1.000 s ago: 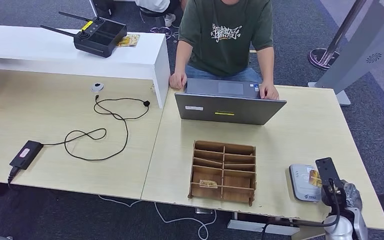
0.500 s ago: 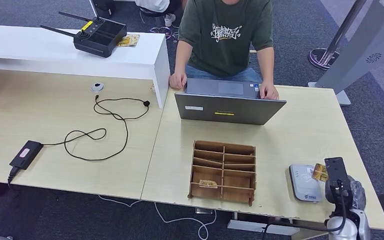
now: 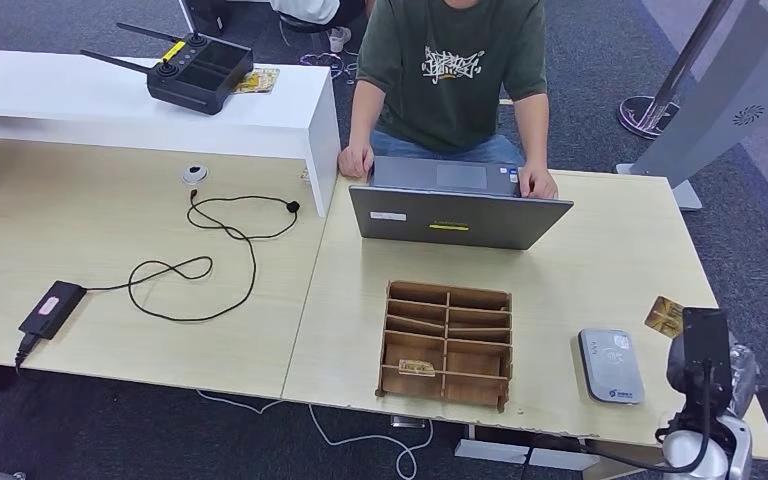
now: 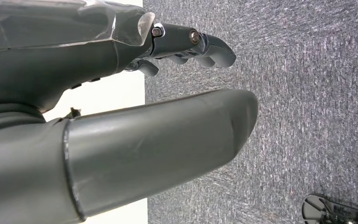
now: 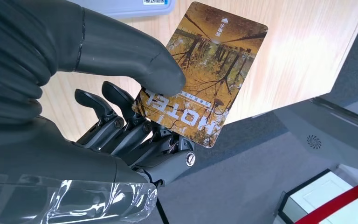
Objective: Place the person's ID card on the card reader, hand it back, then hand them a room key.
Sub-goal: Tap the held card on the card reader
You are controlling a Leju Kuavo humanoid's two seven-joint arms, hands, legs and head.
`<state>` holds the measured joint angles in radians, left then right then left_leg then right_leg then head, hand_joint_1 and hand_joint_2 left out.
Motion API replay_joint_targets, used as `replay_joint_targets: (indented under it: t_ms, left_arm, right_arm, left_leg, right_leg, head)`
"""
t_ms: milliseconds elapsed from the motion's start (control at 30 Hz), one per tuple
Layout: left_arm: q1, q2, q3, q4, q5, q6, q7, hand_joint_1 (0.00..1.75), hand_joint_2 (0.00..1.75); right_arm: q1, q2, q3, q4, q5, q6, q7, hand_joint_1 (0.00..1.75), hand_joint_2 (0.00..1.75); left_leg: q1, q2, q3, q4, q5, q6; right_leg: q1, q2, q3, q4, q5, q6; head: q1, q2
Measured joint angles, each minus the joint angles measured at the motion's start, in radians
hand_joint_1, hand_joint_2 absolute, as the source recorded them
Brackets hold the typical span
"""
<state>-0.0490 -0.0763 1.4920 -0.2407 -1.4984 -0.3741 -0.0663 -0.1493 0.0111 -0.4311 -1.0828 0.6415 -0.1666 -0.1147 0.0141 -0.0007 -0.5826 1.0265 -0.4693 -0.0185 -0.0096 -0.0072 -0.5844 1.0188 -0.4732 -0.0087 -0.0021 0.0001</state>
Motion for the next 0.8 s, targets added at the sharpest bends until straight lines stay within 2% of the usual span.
replay_joint_targets:
  t_ms: [100, 233, 300, 433, 600, 700, 800]
  left_arm:
    - [0.000, 0.000, 0.000, 0.000, -0.001, 0.002, 0.000, 0.00, 0.00]
    - [0.000, -0.002, 0.000, 0.000, 0.000, 0.010, 0.000, 0.00, 0.00]
    - [-0.001, -0.004, 0.000, 0.000, 0.001, 0.012, -0.002, 0.00, 0.00]
    - [-0.001, -0.010, 0.000, 0.000, 0.002, 0.015, -0.010, 0.00, 0.00]
    - [-0.001, -0.013, 0.000, 0.000, 0.002, 0.015, -0.012, 0.00, 0.00]
    - [-0.001, -0.013, 0.000, 0.000, 0.002, 0.015, -0.012, 0.00, 0.00]
    - [-0.001, -0.013, 0.000, 0.000, 0.003, 0.015, -0.012, 0.00, 0.00]
  right_arm:
    - [-0.001, 0.000, 0.000, 0.001, 0.014, -0.052, -0.022, 1.75, 1.75]
    - [-0.002, 0.000, 0.008, 0.002, 0.141, -0.222, -0.029, 1.75, 1.75]
    - [-0.003, 0.000, 0.020, 0.001, 0.245, -0.321, -0.011, 1.75, 1.75]
    - [-0.002, 0.000, 0.052, -0.002, 0.564, -0.490, 0.081, 1.75, 1.75]
    - [0.014, 0.004, 0.075, -0.052, 0.856, -0.523, 0.174, 1.75, 1.75]
    - [0.029, -0.011, 0.116, -0.085, 0.897, -0.523, 0.295, 1.75, 1.75]
    - [0.038, -0.075, 0.232, -0.101, 0.898, -0.523, 0.513, 1.75, 1.75]
  left_leg:
    - [0.000, 0.000, 0.000, 0.000, 0.000, 0.000]
    - [0.000, 0.000, 0.000, 0.000, 0.000, 0.000]
    - [0.000, 0.000, 0.000, 0.000, 0.000, 0.000]
    - [0.000, 0.000, 0.000, 0.000, 0.000, 0.000]
    - [0.000, 0.000, -0.001, 0.000, 0.000, 0.000]
    - [0.000, 0.000, -0.001, 0.000, 0.000, 0.000]
    - [0.000, 0.000, -0.001, 0.000, 0.000, 0.000]
  right_leg:
    - [0.000, 0.000, 0.000, 0.000, 0.000, 0.000]
    - [0.000, 0.000, 0.000, 0.000, 0.000, 0.000]
    - [0.000, 0.000, 0.000, 0.000, 0.000, 0.000]
    - [0.000, 0.000, -0.001, 0.000, 0.000, 0.000]
    - [0.000, 0.000, -0.001, 0.000, 0.000, 0.000]
    - [0.000, 0.000, -0.001, 0.000, 0.000, 0.000]
    - [0.000, 0.000, -0.001, 0.000, 0.000, 0.000]
  head:
    - [0.000, 0.000]
    - [0.000, 0.000]
    - [0.000, 0.000]
    - [0.000, 0.000]
    - [0.000, 0.000]
    - [0.000, 0.000]
    - [0.000, 0.000]
